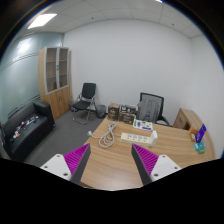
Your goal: Unplug charger
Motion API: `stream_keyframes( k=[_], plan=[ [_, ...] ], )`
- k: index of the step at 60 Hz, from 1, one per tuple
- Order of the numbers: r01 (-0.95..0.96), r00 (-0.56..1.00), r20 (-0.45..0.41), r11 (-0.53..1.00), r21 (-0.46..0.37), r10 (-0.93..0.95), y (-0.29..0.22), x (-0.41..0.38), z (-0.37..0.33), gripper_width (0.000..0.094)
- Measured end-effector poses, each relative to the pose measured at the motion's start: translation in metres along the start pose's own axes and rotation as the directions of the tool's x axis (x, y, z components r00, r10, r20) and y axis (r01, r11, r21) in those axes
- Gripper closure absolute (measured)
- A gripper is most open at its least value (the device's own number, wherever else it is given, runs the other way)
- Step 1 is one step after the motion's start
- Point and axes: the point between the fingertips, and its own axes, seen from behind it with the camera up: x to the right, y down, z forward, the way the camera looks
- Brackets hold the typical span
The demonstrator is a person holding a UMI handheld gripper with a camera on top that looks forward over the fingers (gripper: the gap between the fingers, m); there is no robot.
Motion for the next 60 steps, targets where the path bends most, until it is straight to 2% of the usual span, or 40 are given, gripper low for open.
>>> stream_keyframes(
  k=[17, 29, 48, 55, 60],
  plan=[
    [-0.051, 0.998, -0.035, 0.992, -0.116, 0.048, 0.063, 0.057, 0.036, 0.0078],
    [-0.112, 0.989, -0.115, 0.976, -0.185, 0.091, 0.118, 0.135, 0.099, 0.0075],
    [-0.152, 0.97, -0.208, 0.983, -0.106, 0.128, 0.12, 0.264, 0.265, 0.0075],
    [-0.17, 0.964, -0.218, 0.982, -0.083, 0.149, 0.118, 0.291, 0.319, 0.0101],
    [-0.178, 0.963, -0.216, 0.983, -0.052, 0.163, 0.113, 0.299, 0.352, 0.0164]
  ],
)
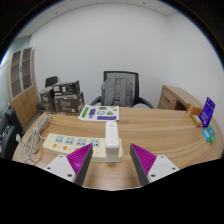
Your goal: Unplug charger
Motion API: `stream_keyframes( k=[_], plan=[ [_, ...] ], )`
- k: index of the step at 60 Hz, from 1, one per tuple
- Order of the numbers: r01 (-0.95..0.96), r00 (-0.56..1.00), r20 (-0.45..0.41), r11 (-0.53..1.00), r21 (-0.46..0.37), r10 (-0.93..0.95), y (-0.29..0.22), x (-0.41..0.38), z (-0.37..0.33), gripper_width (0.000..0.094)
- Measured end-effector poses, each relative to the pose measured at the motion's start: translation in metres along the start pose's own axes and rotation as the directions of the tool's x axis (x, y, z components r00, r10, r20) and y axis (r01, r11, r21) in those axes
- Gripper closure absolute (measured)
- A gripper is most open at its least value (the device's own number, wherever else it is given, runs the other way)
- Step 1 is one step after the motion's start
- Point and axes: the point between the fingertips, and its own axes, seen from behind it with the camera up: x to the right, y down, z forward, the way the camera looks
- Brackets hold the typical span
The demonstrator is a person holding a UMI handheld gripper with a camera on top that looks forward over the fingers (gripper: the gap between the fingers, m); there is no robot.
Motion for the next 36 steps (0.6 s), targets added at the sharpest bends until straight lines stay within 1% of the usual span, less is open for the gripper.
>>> stream_keyframes(
  k=[3, 6, 8, 9, 11, 15, 23, 29, 33, 35, 36],
  plan=[
    [-0.004, 1.0, 0.003, 1.0, 0.022, 0.004, -0.006, -0.001, 0.015, 0.0251],
    [-0.003, 1.0, 0.011, 1.0, 0.031, 0.003, -0.009, -0.002, 0.026, 0.0372],
    [-0.002, 1.0, 0.015, 0.999, 0.04, 0.002, -0.012, -0.005, 0.031, 0.0494],
    [-0.002, 1.0, 0.015, 0.999, 0.046, 0.001, -0.014, -0.005, 0.033, 0.0575],
    [0.003, 1.0, -0.014, 0.998, 0.061, -0.002, -0.018, 0.001, 0.036, 0.0709],
    [0.005, 1.0, -0.014, 0.998, 0.065, -0.004, -0.019, 0.002, 0.035, 0.0722],
    [0.012, 1.0, 0.011, 0.999, 0.051, -0.013, -0.019, -0.001, 0.035, 0.0792],
    [0.023, 0.999, 0.025, 0.999, 0.026, -0.024, -0.024, -0.001, 0.034, 0.0806],
    [0.013, 0.999, 0.036, 1.0, 0.025, -0.014, -0.028, 0.0, 0.029, 0.0806],
    [0.018, 0.999, 0.033, 0.994, 0.111, -0.022, -0.055, 0.002, 0.016, 0.0806],
    [0.036, 0.999, 0.021, 0.985, 0.168, -0.04, -0.072, 0.004, 0.007, 0.0806]
  ],
)
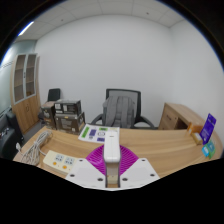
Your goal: Unplug charger
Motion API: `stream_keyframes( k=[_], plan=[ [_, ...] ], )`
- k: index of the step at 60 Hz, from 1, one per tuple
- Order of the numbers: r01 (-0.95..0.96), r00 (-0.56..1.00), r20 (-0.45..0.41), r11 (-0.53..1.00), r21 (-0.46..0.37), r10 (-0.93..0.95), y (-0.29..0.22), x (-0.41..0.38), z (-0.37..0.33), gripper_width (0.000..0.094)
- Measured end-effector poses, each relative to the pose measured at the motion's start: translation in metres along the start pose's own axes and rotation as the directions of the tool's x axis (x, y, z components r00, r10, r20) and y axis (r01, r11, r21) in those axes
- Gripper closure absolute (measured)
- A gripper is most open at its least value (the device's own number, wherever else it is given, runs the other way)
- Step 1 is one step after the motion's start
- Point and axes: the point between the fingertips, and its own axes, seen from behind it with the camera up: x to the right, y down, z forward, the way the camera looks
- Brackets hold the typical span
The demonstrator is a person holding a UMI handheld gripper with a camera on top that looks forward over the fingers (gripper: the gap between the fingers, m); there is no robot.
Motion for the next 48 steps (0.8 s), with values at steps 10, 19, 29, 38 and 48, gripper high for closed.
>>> stream_keyframes(
  k=[10, 19, 29, 38, 48],
  plan=[
    [-0.047, 0.997, 0.071, 0.963, 0.267, 0.029, -0.153, -0.003, -0.047, 0.0807],
    [-0.102, 0.994, 0.048, 0.971, 0.217, 0.094, -0.131, 0.035, -0.04, 0.0802],
    [-0.238, 0.97, 0.052, 0.971, -0.009, 0.238, -0.018, 0.062, -0.009, 0.0774],
    [-0.29, 0.955, 0.016, 0.944, -0.155, 0.296, 0.071, 0.085, 0.004, 0.0745],
    [-0.313, 0.949, -0.034, 0.938, -0.148, 0.312, 0.085, 0.122, -0.005, 0.0556]
  ],
)
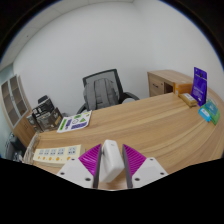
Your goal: Unplug charger
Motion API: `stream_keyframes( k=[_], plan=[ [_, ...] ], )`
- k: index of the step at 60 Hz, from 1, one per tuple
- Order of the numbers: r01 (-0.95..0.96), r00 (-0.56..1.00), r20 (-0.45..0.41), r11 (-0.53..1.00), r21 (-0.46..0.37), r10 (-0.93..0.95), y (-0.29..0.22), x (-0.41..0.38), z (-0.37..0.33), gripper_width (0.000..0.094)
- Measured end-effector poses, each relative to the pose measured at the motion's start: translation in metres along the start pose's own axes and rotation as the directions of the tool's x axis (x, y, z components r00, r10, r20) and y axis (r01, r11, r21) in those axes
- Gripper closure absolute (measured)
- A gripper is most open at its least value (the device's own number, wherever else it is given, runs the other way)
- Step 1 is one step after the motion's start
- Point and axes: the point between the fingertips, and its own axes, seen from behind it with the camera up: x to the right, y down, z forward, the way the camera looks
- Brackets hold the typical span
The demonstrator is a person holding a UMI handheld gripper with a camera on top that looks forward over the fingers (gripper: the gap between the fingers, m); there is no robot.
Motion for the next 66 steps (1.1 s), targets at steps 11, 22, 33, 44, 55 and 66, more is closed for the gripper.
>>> stream_keyframes(
  k=[11, 22, 33, 44, 55, 66],
  plan=[
    [0.046, 0.993, -0.109, 0.997, -0.068, -0.053, 0.013, 0.044, -0.017, 0.0282],
    [0.163, 0.972, -0.162, 0.985, -0.064, -0.171, 0.004, 0.042, -0.076, 0.0079],
    [0.239, 0.952, -0.181, 0.969, -0.06, -0.246, 0.001, 0.005, -0.174, 0.0076],
    [0.29, 0.93, -0.218, 0.956, -0.054, -0.294, 0.02, -0.033, -0.284, 0.0076],
    [0.299, 0.933, -0.202, 0.954, -0.034, -0.299, 0.042, -0.072, -0.368, 0.0075],
    [0.309, 0.931, -0.201, 0.951, -0.011, -0.305, 0.053, -0.095, -0.415, 0.0078]
  ],
)
